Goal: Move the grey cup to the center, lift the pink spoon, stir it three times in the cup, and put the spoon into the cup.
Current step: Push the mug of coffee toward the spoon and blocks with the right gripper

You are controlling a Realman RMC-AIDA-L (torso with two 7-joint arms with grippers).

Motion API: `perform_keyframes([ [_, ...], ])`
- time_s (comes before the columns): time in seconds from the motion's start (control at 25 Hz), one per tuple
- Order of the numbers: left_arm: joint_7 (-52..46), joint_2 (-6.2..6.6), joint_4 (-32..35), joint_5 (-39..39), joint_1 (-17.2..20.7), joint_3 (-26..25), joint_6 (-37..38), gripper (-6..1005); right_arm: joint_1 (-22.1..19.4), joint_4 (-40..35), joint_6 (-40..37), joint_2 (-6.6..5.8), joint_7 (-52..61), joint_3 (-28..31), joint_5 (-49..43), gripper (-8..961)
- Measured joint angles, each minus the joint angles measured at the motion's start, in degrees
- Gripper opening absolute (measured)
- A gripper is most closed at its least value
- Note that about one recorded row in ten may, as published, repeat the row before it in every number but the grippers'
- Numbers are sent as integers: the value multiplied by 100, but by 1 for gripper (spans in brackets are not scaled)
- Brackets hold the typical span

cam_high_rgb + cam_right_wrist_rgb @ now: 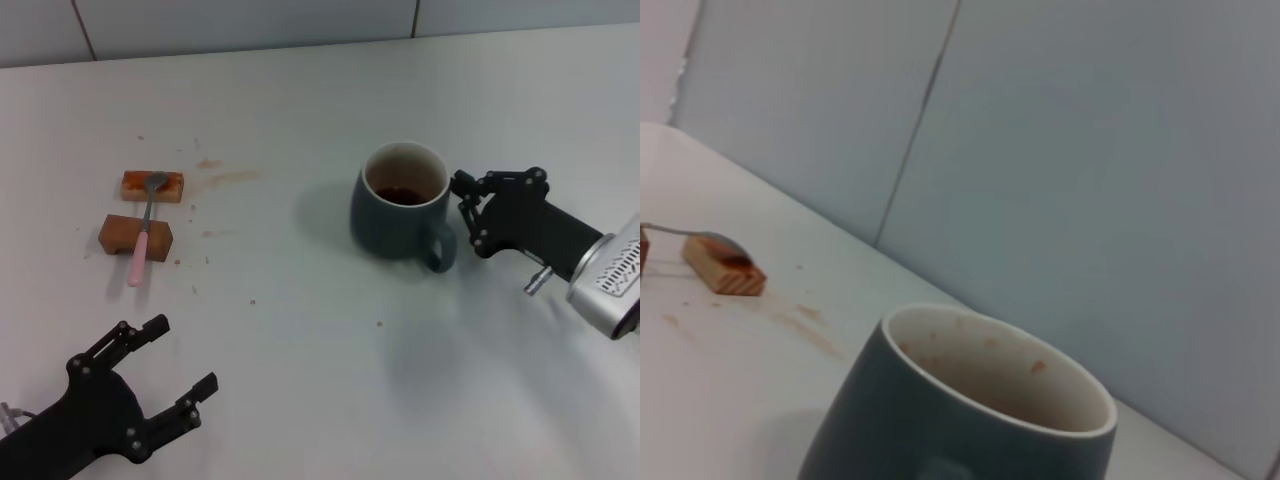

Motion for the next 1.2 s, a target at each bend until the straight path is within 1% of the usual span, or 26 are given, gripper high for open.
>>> perform_keyframes([
  [0.44, 0, -8, -25, 0, -35, -43, 1, 764, 359, 226, 40, 2, -4, -11, -107, 54],
  [0.72, 0, -8, -27, -14, -58, -43, 1, 733, 746, 551, 186, 14, -6, -10, -117, 54],
  [0.88, 0, -9, -27, -17, -69, -53, 1, 716, 1017, 790, 318, 20, -7, 42, -117, 54],
  [0.92, 0, -9, -27, -17, -74, -69, 1, 712, 1142, 883, 370, 25, -7, 56, -117, 54],
  [0.96, 0, -9, -27, -17, -74, -69, 1, 708, 1142, 883, 370, 25, -7, 56, -117, 54],
  [1.12, 0, -8, -27, -18, -69, -158, -5, 690, 1404, 1082, 478, 36, 14, 81, -117, 54],
  [1.2, 0, -8, -27, -18, -61, -195, -4, 682, 1453, 1115, 493, 38, 23, 86, -116, 54],
])
